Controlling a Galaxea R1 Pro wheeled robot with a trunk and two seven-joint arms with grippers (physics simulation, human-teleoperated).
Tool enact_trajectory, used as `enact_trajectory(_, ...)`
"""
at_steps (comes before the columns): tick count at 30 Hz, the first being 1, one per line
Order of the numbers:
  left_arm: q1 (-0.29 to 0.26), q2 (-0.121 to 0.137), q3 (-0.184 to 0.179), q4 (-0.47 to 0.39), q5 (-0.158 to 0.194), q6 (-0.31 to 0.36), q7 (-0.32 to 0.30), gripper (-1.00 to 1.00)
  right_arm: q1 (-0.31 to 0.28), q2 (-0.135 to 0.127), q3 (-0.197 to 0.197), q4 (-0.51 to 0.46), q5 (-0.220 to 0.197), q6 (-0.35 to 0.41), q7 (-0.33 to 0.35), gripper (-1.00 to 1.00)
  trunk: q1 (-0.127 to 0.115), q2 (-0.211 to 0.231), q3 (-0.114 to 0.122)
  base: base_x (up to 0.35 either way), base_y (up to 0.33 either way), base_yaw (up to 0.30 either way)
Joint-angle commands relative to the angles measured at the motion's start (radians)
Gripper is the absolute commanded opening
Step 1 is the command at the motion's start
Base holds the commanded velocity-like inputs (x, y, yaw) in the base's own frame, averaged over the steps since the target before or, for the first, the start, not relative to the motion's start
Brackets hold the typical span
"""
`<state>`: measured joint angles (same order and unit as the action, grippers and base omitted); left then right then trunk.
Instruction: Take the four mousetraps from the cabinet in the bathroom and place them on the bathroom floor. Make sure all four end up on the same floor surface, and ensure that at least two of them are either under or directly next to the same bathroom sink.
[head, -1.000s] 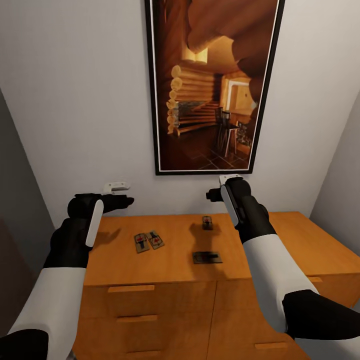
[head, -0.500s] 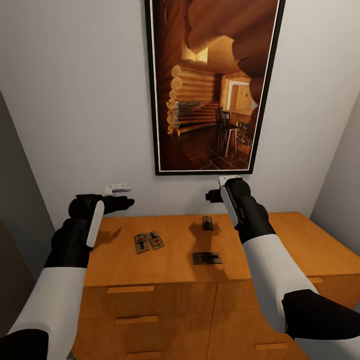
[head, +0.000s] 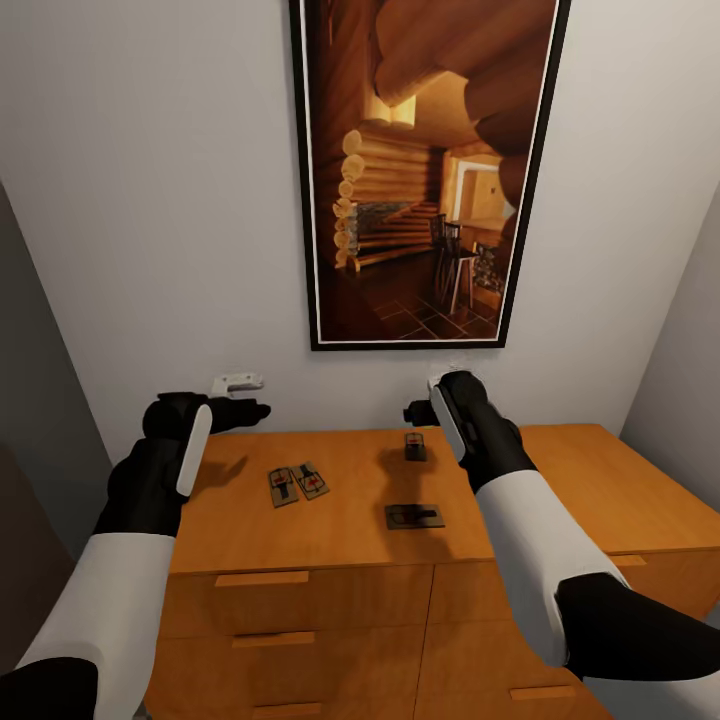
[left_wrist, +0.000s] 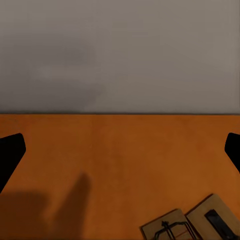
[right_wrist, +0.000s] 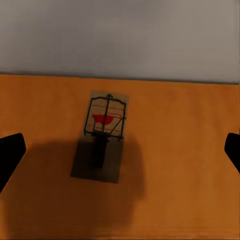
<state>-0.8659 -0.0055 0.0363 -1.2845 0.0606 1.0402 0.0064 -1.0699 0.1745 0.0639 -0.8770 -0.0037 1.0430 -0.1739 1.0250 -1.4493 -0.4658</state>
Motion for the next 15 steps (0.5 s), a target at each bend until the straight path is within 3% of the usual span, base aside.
enact_trajectory(1,-0.001,-0.001,0.002,-0.001,0.006,0.004,0.001,1.00,-0.001,0.000,0.001,0.000,0.000,0.004,-0.004,1.00,0.000,-0.001,-0.001,0.000,0.000,0.000)
enact_trajectory(6,-0.001,0.000,0.002,0.006,0.005,0.004,0.000,1.00,-0.001,0.000,-0.004,0.069,-0.001,0.004,-0.004,1.00,0.000,-0.001,-0.001,0.000,0.000,0.000)
enact_trajectory(15,-0.001,0.000,0.002,0.009,0.005,0.004,0.001,1.00,-0.001,0.000,-0.006,0.096,-0.001,0.004,-0.003,1.00,0.000,-0.001,-0.001,0.000,0.000,0.000)
